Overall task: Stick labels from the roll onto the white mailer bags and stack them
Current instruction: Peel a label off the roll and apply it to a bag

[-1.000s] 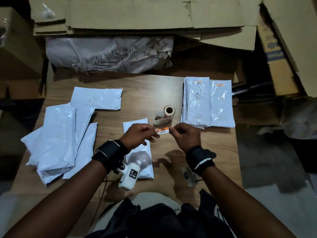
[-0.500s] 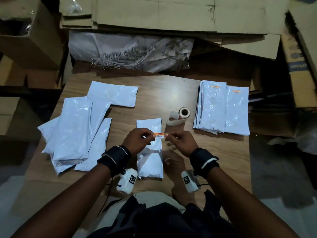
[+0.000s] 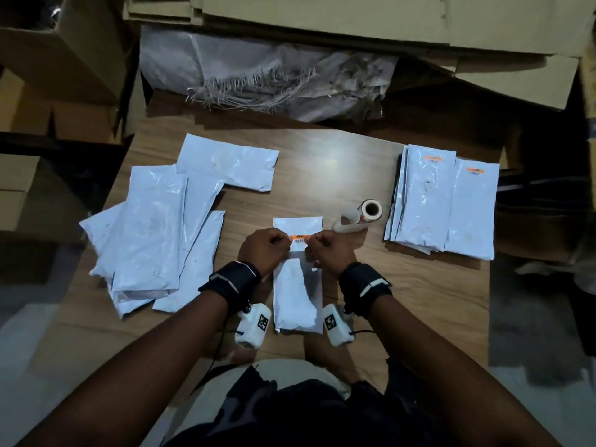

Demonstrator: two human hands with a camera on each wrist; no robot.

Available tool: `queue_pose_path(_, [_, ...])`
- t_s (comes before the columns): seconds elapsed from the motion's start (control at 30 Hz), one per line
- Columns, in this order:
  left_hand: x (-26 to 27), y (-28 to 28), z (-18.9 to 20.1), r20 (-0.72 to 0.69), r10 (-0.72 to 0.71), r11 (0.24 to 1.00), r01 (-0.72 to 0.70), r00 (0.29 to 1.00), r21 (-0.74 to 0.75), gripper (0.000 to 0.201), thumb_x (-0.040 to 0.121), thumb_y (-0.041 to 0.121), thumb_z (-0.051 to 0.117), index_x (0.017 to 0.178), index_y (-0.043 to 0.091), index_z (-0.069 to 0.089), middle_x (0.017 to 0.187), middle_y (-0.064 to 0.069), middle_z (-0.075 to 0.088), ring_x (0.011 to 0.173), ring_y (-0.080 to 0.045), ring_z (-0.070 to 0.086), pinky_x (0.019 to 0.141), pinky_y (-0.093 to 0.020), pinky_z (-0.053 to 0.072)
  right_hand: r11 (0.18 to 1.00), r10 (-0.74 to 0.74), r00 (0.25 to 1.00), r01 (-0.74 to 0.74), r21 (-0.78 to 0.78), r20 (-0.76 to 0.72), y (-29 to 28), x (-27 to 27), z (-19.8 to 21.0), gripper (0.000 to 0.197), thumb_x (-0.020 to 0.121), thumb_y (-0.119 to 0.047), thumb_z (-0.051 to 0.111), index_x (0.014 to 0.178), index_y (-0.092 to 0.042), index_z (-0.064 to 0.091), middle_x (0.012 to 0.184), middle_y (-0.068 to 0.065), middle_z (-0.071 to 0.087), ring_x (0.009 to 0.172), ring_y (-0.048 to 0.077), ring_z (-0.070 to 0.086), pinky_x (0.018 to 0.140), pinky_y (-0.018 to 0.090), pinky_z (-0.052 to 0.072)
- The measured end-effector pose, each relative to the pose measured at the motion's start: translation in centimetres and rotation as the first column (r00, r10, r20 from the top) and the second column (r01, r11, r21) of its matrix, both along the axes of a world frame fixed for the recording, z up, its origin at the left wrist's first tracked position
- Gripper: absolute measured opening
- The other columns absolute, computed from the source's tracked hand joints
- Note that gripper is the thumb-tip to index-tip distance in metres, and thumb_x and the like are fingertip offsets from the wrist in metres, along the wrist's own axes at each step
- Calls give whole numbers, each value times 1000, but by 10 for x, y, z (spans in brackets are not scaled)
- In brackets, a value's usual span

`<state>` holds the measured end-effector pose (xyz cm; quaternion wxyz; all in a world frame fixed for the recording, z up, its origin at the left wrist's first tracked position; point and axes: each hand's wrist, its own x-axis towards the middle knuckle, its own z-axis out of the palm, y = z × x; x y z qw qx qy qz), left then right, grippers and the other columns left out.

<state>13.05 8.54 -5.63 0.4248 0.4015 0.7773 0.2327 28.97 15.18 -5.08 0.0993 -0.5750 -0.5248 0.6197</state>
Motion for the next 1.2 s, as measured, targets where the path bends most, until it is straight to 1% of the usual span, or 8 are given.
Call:
queue_pose_path(0.13, [4,12,-5,-125,35,998,-41,992,-47,15,89,34,60,87,24,71,96,2,72,92,-20,63,75,-26,43,999,-10,981,4,32,195,9,-18,-16,25,91,-28,60,71,-14,58,63,9,66,56,22,62,63,37,57])
queue_pose_path(0.27, [4,18,-16,-167,19,996,-34,986,-87,15,89,32,58,88,24,70,99,0,72,95,-25,63,73,-27,43,991,59,939,-96,93,340,16,-25,-24,32,90,-34,59,63,-18,53,65,3,65,69,24,64,67,29,51])
queue_pose_path(0.47, [8,20,-26,-204,35,995,-54,978,-88,15,86,29,59,86,22,72,97,0,71,91,-26,64,67,-24,35,978,126,902,-184,103,413,16,-25,-28,36,93,-34,55,60,-20,50,61,-8,53,68,18,55,66,25,38])
queue_pose_path(0.57, [8,21,-29,-193,57,993,-76,979,-90,14,85,29,59,83,22,72,93,1,72,87,-25,64,66,-24,36,978,122,896,-182,102,427,16,-26,-30,31,94,-36,54,68,-18,56,63,-11,52,62,12,50,64,23,35])
queue_pose_path(0.77, [8,24,-33,-182,75,989,-97,980,-115,12,81,27,59,73,25,67,84,3,71,78,-22,63,63,-23,35,988,75,903,-126,94,423,16,-29,-37,32,91,-35,56,64,-19,53,65,-3,61,69,20,60,66,26,46])
queue_pose_path(0.93, [8,27,-40,-200,82,984,-112,976,-140,15,78,30,60,69,23,68,78,5,70,75,-21,64,62,-24,40,989,65,894,-116,88,443,17,-32,-40,38,89,-35,57,56,-18,51,56,-4,57,62,21,59,63,28,47])
queue_pose_path(1.1, [9,28,-42,-225,102,981,-136,969,-140,17,78,35,65,67,22,69,74,7,70,75,-18,66,65,-24,48,990,63,891,-112,83,449,18,-33,-41,34,88,-38,62,62,-18,56,59,-4,60,59,16,58,59,24,41])
queue_pose_path(1.2, [9,27,-43,-236,118,980,-151,965,-127,20,77,41,68,66,23,67,69,10,67,73,-16,64,64,-23,45,992,43,882,-95,87,469,18,-33,-41,27,86,-41,65,72,-19,58,62,-6,58,58,13,54,59,23,38])
